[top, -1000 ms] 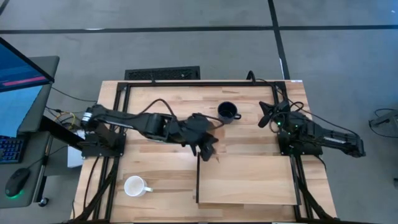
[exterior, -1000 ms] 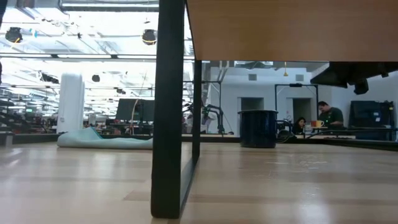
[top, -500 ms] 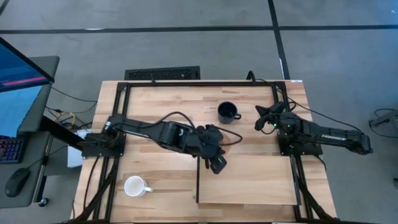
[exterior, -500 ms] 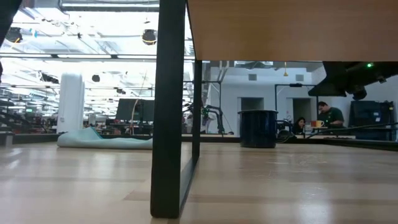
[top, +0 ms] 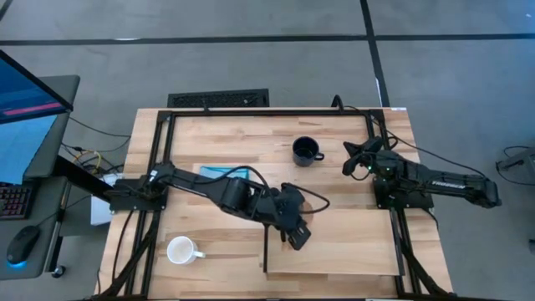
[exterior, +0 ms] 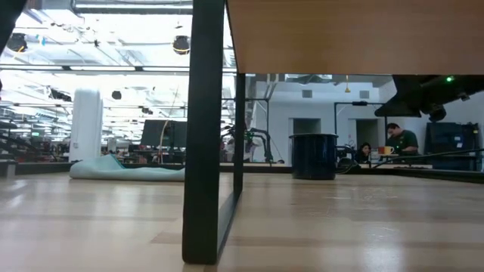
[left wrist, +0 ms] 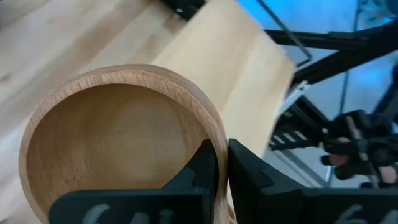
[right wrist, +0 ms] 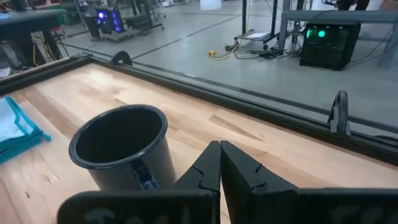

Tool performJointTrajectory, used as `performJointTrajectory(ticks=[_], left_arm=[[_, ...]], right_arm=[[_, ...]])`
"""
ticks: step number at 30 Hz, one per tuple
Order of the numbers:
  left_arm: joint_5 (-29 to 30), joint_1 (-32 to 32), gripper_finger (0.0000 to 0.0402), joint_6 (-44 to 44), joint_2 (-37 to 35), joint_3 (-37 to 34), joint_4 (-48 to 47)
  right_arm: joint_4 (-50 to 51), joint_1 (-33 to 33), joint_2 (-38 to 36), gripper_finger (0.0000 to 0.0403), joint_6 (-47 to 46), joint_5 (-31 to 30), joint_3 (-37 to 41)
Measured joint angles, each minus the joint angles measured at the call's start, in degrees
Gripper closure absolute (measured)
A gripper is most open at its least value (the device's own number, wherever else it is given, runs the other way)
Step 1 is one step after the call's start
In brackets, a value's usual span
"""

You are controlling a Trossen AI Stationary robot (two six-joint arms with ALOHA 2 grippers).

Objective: Stack small to large cups/mugs on shelf
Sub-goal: Put the brown mug on the shelf

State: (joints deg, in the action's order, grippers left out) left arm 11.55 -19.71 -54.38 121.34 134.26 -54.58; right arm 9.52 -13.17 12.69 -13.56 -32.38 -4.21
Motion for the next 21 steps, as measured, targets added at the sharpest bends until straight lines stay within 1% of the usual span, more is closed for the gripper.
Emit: performJointTrajectory(ticks=[5,10,12,14,17,21], left_arm=[[2.1,-1.4,0.0393,-2.5,0.7,0.1,-0.6],[2.4,-1.6,0.0393,-4.8,1.5,0.0,-2.0],[2.3,-1.6,0.0393,-5.7,1.8,-0.2,-4.3],[2.3,-1.5,0.0393,-6.5,2.7,-0.3,-4.1],[1.1,-1.3,0.0393,-6.9,4.1,-0.1,-6.1],[-0.6,-1.1,0.0393,-7.9,4.3,-0.5,-5.5]], right_arm=[[0.0,0.0,0.0,0.037,0.0,0.0,0.0],[0.0,0.0,0.0,0.037,0.0,0.0,0.0],[0.0,0.0,0.0,0.037,0.0,0.0,0.0],[0.0,0.0,0.0,0.037,0.0,0.0,0.0],[0.0,0.0,0.0,0.037,0.0,0.0,0.0],[-0.1,0.0,-0.1,0.037,0.0,0.0,0.0]])
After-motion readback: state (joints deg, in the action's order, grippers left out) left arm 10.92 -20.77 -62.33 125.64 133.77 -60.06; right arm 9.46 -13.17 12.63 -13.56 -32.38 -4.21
